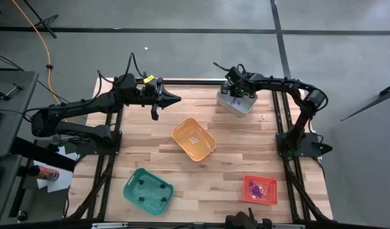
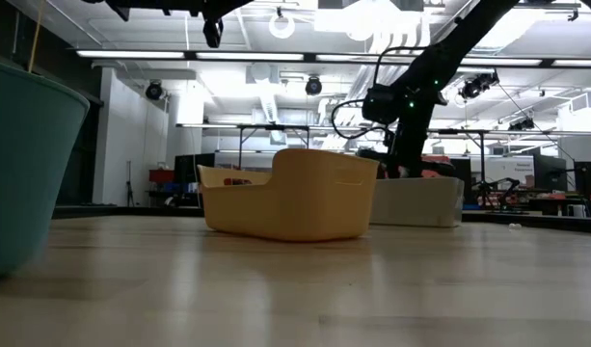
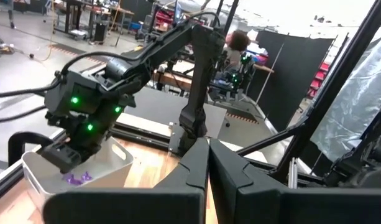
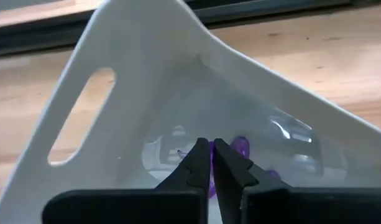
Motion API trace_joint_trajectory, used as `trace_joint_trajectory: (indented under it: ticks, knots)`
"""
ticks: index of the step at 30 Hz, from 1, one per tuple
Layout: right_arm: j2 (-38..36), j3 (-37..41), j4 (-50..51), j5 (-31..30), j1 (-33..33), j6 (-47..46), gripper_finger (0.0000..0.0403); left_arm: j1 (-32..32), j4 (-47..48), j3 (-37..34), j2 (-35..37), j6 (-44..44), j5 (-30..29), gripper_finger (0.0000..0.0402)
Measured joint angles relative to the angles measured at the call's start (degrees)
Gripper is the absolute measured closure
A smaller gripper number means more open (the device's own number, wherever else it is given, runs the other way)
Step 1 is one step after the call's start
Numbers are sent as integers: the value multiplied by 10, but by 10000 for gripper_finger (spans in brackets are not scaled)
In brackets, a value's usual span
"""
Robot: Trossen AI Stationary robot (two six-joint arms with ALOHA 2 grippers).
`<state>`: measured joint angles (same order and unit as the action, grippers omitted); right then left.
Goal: Sort Halloween decoration
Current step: Put the purple witch hat toy into the white bin, then put the white bone toy into the yellow bin
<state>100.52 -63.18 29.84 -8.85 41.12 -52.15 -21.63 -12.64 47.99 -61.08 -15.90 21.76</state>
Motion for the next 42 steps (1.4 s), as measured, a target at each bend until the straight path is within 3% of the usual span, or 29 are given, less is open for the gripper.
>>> trace_joint_trajectory:
  ticks: [6, 13, 17, 21, 26, 31, 36, 42]
  knots:
    - [0, 0, 7, 1, 2, -21, 371, 0, 13, 0, 0, 12, 0, 402]
    - [0, 0, 7, 0, 2, -12, 302, 0, 13, 0, 0, 12, 0, 401]
    - [-5, -8, 9, 9, 7, 33, 270, 0, 13, 0, 0, 11, 1, 402]
    - [-50, -34, 7, 8, 13, 111, 263, 0, 15, 0, 4, 10, 2, 401]
    - [-153, -40, 23, 10, 1, 221, 263, 0, 18, 0, 13, 10, 2, 402]
    - [-255, -22, 153, -47, -32, 252, 265, -2, 25, 0, 18, 10, 0, 401]
    - [-355, 63, 241, -59, -49, 171, 292, -2, 25, 0, 18, 10, -5, 401]
    - [-440, 205, 226, -59, -51, 23, 377, -2, 25, 0, 18, 11, -19, 402]
